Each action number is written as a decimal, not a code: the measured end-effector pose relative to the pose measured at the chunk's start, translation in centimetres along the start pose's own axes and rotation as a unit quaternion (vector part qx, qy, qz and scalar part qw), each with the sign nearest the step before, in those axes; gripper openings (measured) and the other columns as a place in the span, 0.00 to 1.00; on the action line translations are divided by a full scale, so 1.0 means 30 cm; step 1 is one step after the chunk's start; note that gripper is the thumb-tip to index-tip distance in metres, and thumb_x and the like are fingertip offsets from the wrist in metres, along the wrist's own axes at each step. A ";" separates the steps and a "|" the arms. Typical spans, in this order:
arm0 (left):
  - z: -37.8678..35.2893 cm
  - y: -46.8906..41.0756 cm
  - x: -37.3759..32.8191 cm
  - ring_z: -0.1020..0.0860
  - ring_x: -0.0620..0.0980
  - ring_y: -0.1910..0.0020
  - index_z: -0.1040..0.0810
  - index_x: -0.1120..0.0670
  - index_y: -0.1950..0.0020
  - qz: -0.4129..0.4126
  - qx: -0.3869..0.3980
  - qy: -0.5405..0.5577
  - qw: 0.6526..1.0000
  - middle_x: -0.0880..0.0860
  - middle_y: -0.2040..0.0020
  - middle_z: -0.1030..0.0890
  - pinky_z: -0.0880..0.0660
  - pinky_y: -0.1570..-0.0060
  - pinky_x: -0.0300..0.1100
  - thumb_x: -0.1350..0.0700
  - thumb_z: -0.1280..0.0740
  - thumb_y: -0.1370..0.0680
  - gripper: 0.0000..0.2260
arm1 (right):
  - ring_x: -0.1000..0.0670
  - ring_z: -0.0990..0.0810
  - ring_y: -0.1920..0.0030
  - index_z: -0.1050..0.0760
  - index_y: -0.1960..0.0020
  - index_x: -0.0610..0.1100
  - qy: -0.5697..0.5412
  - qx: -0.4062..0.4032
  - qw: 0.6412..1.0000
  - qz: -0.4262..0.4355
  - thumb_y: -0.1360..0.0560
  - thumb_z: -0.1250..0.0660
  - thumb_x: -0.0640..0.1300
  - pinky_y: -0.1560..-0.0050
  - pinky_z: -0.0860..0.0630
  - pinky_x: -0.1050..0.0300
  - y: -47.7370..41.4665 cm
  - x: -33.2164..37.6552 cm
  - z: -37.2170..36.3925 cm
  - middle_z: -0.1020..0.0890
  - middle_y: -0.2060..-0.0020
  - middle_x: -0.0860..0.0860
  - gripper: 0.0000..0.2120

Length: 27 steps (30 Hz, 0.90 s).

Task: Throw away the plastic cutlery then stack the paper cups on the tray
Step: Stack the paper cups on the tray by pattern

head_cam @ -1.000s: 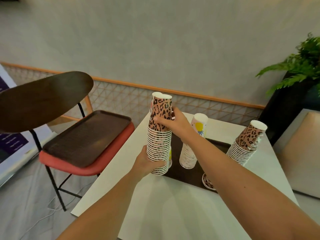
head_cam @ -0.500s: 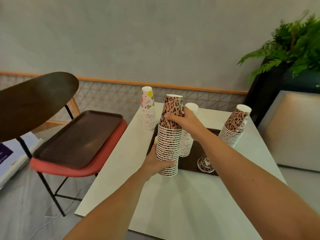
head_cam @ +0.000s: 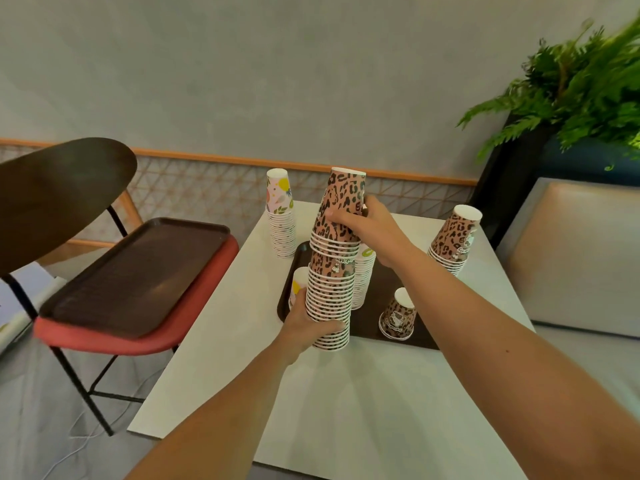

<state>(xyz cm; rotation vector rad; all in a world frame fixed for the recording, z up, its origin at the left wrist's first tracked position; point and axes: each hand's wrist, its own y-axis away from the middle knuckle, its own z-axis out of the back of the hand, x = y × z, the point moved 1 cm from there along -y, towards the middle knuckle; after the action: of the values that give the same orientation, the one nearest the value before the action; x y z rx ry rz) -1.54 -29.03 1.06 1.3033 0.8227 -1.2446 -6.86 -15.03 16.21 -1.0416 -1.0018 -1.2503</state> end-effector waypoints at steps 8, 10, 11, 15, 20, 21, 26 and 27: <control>-0.072 0.000 -0.010 0.29 0.48 0.38 0.40 0.44 0.33 -0.012 -0.022 0.011 1.000 0.46 0.40 0.28 0.30 0.40 0.43 0.59 0.21 0.36 0.39 | 0.50 0.19 0.47 0.31 0.40 0.46 -0.027 -0.011 0.999 0.019 0.33 0.25 0.48 0.48 0.22 0.54 -0.008 0.022 0.080 0.20 0.45 0.49 0.26; -0.084 0.002 -0.012 0.29 0.47 0.39 0.40 0.42 0.35 -0.012 -0.022 0.013 1.000 0.45 0.42 0.28 0.31 0.40 0.43 0.59 0.22 0.35 0.38 | 0.50 0.19 0.47 0.31 0.38 0.44 -0.050 -0.013 0.998 0.019 0.33 0.25 0.46 0.51 0.21 0.56 -0.009 0.027 0.093 0.19 0.45 0.48 0.27; -0.089 0.004 -0.013 0.29 0.47 0.40 0.40 0.42 0.36 -0.011 -0.023 0.014 1.000 0.44 0.42 0.28 0.31 0.40 0.42 0.59 0.22 0.35 0.37 | 0.50 0.19 0.48 0.31 0.38 0.44 -0.064 -0.015 0.998 0.022 0.33 0.25 0.46 0.52 0.21 0.57 -0.009 0.032 0.099 0.19 0.45 0.48 0.27; -0.102 0.009 -0.008 0.29 0.47 0.39 0.40 0.45 0.31 -0.006 -0.029 0.013 0.999 0.46 0.41 0.28 0.31 0.39 0.43 0.60 0.22 0.35 0.40 | 0.50 0.18 0.48 0.30 0.39 0.44 -0.103 -0.045 0.993 0.039 0.32 0.25 0.44 0.50 0.21 0.55 -0.012 0.047 0.136 0.19 0.46 0.48 0.24; -0.117 0.015 -0.006 0.29 0.45 0.43 0.40 0.44 0.33 -0.003 -0.034 0.015 0.999 0.42 0.46 0.28 0.31 0.41 0.42 0.60 0.22 0.35 0.38 | 0.53 0.19 0.50 0.30 0.40 0.43 -0.136 -0.104 0.983 0.059 0.31 0.26 0.43 0.55 0.22 0.60 -0.010 0.077 0.197 0.19 0.49 0.50 0.22; -0.120 0.014 -0.005 0.29 0.46 0.42 0.40 0.44 0.33 -0.001 -0.036 0.015 0.999 0.41 0.46 0.28 0.31 0.42 0.42 0.61 0.22 0.35 0.39 | 0.53 0.19 0.49 0.31 0.40 0.43 -0.145 -0.115 0.981 0.064 0.30 0.26 0.42 0.55 0.22 0.60 -0.012 0.081 0.213 0.19 0.48 0.50 0.22; -0.133 0.007 -0.007 0.28 0.46 0.43 0.39 0.45 0.31 0.000 -0.043 0.026 0.999 0.40 0.47 0.27 0.30 0.42 0.42 0.61 0.22 0.36 0.39 | 0.51 0.19 0.48 0.30 0.38 0.43 -0.153 -0.167 0.971 0.072 0.31 0.26 0.44 0.54 0.20 0.57 -0.011 0.070 0.298 0.19 0.46 0.49 0.25; -0.136 0.006 -0.013 0.27 0.45 0.44 0.39 0.45 0.32 -0.003 -0.044 0.028 0.999 0.40 0.47 0.27 0.30 0.43 0.42 0.61 0.22 0.35 0.39 | 0.51 0.19 0.48 0.30 0.38 0.43 -0.149 -0.179 0.970 0.073 0.32 0.26 0.45 0.54 0.20 0.57 -0.009 0.058 0.315 0.19 0.46 0.49 0.25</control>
<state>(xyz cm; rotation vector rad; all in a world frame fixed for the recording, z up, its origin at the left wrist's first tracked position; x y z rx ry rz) -0.64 -25.03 0.84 1.2702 0.9130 -1.1676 -7.20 -6.26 20.14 -1.5924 -0.9216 -1.1996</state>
